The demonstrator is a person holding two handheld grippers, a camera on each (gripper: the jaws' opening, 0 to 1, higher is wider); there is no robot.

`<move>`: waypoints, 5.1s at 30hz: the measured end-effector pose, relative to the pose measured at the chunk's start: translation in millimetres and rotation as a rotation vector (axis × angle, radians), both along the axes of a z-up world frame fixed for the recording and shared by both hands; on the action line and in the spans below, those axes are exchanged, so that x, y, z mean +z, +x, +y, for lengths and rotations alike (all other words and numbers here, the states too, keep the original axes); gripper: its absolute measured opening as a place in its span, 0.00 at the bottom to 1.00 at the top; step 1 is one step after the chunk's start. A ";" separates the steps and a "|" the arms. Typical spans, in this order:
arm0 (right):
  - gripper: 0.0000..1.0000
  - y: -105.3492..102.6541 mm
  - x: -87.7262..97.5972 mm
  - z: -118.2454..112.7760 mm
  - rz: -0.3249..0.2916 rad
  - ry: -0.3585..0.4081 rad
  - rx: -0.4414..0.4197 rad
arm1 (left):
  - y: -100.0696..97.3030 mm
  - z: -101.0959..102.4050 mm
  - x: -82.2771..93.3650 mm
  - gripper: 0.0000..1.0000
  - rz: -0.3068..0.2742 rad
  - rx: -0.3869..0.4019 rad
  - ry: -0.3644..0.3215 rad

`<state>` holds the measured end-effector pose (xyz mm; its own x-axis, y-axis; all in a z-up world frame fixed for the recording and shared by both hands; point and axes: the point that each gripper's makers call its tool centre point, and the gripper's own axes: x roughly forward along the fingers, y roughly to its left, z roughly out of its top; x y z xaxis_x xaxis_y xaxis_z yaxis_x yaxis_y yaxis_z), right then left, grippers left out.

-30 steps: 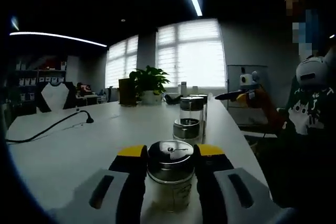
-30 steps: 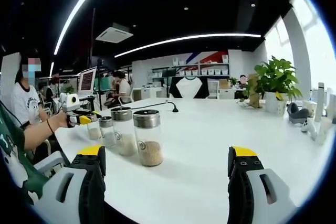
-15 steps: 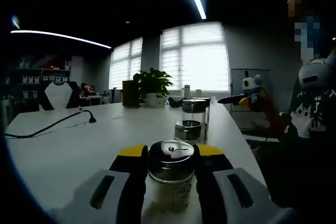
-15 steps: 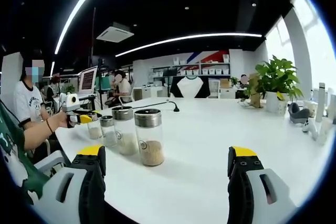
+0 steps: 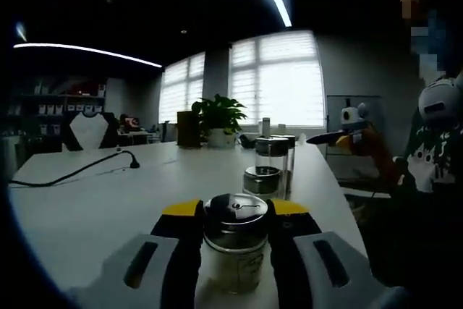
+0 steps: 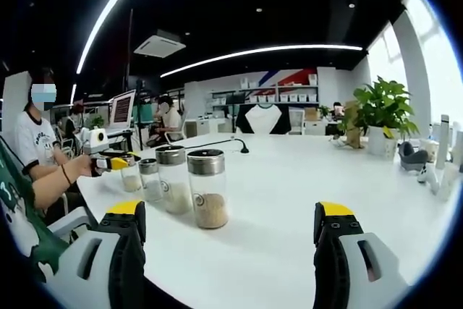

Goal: Rotate the seasoning bottle until the label or dispensing opening points toward the visible target arrow and the bottle remains upright within the marked orientation range

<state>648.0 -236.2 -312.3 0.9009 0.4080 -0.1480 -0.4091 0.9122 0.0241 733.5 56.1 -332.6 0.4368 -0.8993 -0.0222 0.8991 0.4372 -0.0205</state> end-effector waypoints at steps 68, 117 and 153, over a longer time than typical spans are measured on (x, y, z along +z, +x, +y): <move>0.99 0.5 -5.4 1.5 0.016 0.009 0.001 | 17.4 0.5 0.1 0.36 0.002 0.414 -0.031; 0.99 4.4 -6.9 6.4 0.020 0.023 0.011 | 2.0 17.4 13.8 0.55 -0.002 0.464 -0.027; 0.99 27.0 -23.1 17.6 -0.028 0.061 -0.017 | -36.9 82.1 6.2 0.63 -0.098 0.785 0.046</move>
<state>675.0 -218.6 -335.3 0.9112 0.4001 -0.0979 -0.3949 0.9162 0.0681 696.6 138.3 -326.3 0.9449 -0.3268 0.0196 0.3245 0.9428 0.0758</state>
